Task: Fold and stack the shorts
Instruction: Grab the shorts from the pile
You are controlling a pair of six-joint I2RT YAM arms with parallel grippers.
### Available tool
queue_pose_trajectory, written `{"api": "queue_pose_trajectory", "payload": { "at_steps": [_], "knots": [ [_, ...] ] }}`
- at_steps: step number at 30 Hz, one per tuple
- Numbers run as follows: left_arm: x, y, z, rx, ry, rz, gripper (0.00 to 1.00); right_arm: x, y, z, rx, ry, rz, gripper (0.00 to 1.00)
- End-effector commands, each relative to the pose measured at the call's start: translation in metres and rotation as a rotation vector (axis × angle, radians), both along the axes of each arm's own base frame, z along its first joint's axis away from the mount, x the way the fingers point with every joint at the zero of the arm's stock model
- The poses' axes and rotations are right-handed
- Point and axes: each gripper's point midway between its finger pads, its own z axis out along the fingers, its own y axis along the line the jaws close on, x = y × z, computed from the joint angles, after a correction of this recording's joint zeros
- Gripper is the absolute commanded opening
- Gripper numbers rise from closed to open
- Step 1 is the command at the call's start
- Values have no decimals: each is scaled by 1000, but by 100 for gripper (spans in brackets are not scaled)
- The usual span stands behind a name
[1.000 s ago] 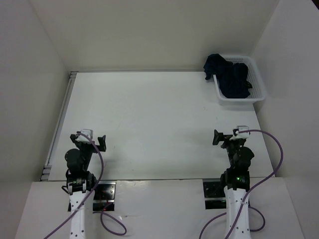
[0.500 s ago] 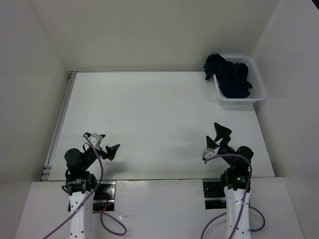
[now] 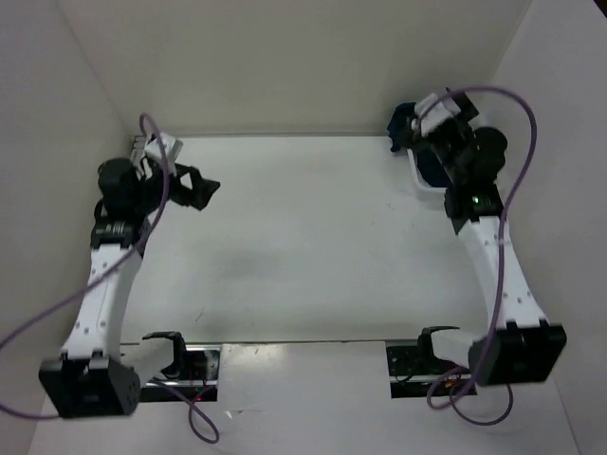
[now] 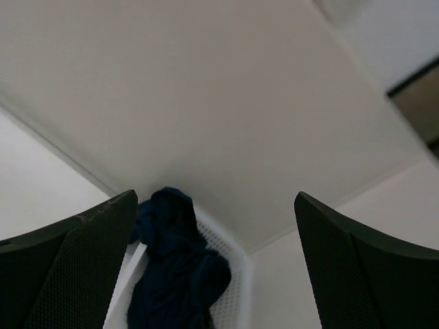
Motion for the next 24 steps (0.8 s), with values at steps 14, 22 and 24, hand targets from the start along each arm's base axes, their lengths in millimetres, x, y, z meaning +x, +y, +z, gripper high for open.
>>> {"api": "queue_pose_trajectory", "payload": {
  "at_steps": [14, 22, 24],
  "knots": [
    [123, -62, -107, 115, 524, -20, 100, 244, -202, -276, 850, 805, -900, 90],
    [140, -71, -132, 138, 582, -21, 100, 251, -240, -326, 894, 789, -1048, 91],
    [141, -73, -137, 148, 590, -19, 100, 243, -242, -374, 921, 885, -1092, 91]
  ]
}}
